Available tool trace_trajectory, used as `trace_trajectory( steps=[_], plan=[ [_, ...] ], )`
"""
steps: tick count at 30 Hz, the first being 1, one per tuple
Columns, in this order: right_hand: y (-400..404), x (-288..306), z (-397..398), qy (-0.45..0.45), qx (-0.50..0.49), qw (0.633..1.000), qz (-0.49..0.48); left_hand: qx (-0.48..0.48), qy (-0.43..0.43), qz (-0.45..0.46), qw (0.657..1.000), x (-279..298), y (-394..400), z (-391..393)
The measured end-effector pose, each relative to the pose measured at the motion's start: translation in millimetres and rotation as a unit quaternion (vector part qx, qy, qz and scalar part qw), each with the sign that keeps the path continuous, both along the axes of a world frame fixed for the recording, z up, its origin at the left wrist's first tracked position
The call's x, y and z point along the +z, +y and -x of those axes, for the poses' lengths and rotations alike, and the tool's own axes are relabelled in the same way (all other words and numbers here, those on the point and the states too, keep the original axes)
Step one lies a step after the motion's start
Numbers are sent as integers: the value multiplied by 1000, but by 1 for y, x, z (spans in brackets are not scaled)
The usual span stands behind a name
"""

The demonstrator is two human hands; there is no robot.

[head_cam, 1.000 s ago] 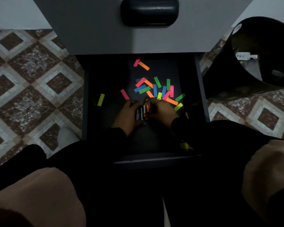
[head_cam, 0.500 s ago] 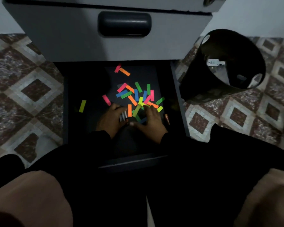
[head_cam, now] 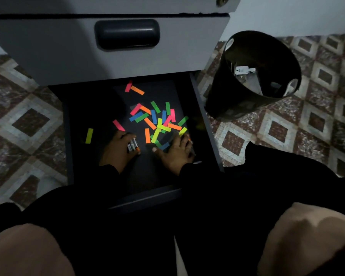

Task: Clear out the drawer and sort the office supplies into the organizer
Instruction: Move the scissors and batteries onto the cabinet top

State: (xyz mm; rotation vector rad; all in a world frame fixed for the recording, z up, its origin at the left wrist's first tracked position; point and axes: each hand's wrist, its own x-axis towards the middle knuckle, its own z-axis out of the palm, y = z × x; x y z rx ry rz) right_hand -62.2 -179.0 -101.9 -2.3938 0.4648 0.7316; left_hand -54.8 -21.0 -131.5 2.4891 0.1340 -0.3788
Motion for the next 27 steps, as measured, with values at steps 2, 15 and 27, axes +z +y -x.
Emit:
trace_trajectory(
  steps=[2,15,27],
  plan=[
    [3,-1,3,-56,27,998,-11,-1,0,2,1000,0,-1,0],
    [-17,-11,-15,-57,82,994,37,8,14,13,1000,3,-3,2],
    [10,-12,-27,-53,64,988,-130,-15,5,6,1000,3,-2,4]
  ],
)
